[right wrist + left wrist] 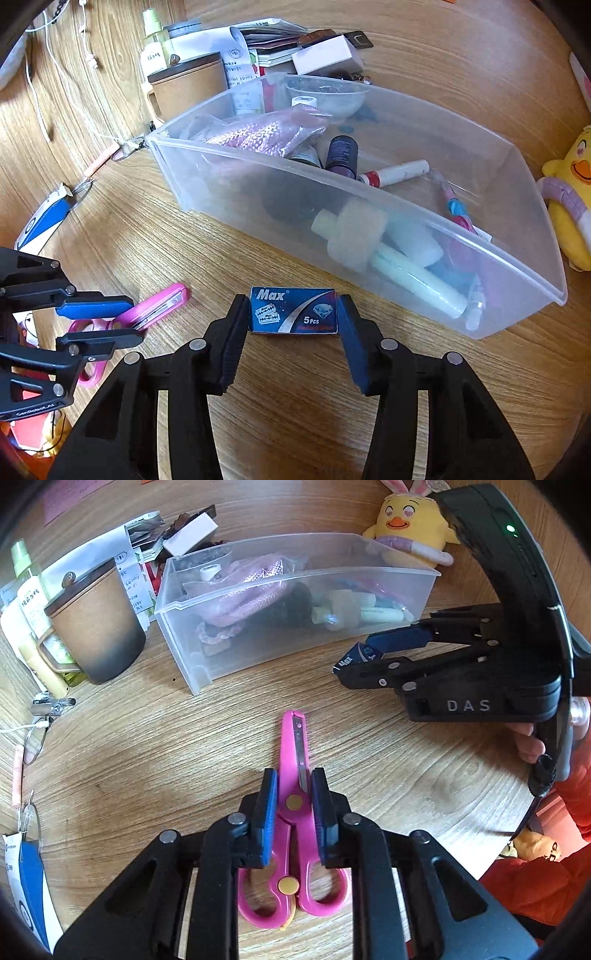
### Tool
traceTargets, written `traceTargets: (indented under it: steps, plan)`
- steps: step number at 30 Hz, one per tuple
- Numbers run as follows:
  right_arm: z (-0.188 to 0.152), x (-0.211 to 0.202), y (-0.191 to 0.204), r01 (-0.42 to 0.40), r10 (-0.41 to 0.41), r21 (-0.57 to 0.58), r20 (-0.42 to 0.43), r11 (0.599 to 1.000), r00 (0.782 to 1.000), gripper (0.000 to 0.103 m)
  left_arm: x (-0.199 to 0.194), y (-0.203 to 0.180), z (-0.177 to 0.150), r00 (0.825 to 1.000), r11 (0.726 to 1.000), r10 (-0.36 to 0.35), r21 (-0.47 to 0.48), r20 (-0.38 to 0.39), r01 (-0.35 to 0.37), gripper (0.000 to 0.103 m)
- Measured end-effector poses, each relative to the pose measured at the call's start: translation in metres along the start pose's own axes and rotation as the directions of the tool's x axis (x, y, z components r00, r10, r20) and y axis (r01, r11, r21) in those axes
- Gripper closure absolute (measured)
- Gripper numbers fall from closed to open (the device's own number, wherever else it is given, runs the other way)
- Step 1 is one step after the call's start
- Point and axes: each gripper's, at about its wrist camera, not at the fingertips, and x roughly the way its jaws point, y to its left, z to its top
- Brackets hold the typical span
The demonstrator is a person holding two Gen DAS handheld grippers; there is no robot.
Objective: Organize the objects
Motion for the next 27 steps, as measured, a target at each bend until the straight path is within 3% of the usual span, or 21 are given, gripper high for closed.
traceTargets:
  steps: [10,17,27]
  plan:
    - [-0.006,-0.055,-0.011,0.004,-0.01,0.047,0.125,0.999,0.992,0.059,-0.038,0.0,0.025,0.988,0.998,-0.002,-0.06,0.154,0.011,0.085]
    - [0.008,-0.098,-0.022,0.022,-0.041,0.076,0.247,0.997,0.968,0.058,-0.054,0.004,0.055,0.969,0.994,-0.012,-0.102,0.248,0.038,0.086]
    - [0.023,-0.127,-0.043,0.038,-0.078,0.121,0.341,0.992,0.937,0.058,-0.075,0.01,0.095,0.943,0.993,-0.005,-0.113,0.332,0.045,0.088]
